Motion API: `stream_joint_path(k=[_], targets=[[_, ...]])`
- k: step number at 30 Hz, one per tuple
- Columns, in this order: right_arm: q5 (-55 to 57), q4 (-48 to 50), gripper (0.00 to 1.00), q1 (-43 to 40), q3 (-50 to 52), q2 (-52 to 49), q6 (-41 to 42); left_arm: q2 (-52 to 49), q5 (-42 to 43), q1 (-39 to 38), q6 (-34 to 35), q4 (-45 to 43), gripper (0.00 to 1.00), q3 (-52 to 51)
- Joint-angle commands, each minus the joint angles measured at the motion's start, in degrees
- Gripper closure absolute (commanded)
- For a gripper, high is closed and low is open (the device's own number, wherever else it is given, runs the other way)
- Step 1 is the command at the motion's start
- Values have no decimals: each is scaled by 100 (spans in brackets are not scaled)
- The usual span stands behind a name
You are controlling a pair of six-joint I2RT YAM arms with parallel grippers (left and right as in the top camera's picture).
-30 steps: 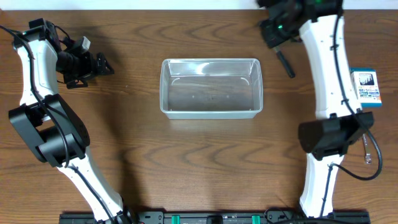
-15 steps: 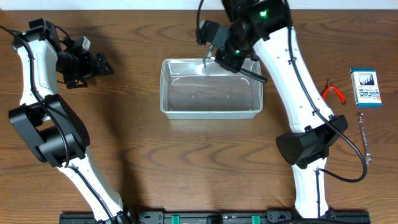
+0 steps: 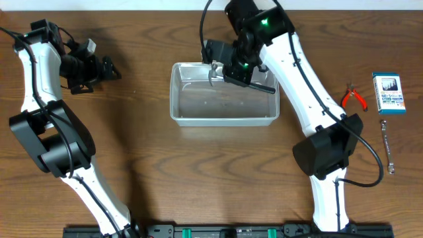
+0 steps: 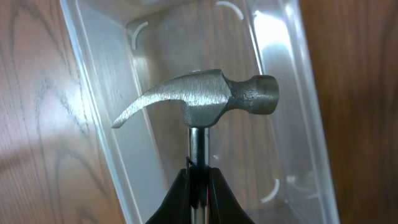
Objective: Pack container
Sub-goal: 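Lift the hammer and carry it left over the clear box, then lower the hammer into the box and open the right gripper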
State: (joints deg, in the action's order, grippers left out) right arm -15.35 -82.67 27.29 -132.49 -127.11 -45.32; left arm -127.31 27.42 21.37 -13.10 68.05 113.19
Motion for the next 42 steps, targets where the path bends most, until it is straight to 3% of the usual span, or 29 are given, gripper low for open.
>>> stream_joint_path(k=[1,26,42], targets=[[-195,92,99,22,175,33,-109,173,-28,11,-7,13,2,116],[-313,1266,99,11,1154,7,-422,173,-28,11,-7,13,2,116],[-313,1123,99,17,1154,-678,-249,173,-28,11,-7,13,2,116]])
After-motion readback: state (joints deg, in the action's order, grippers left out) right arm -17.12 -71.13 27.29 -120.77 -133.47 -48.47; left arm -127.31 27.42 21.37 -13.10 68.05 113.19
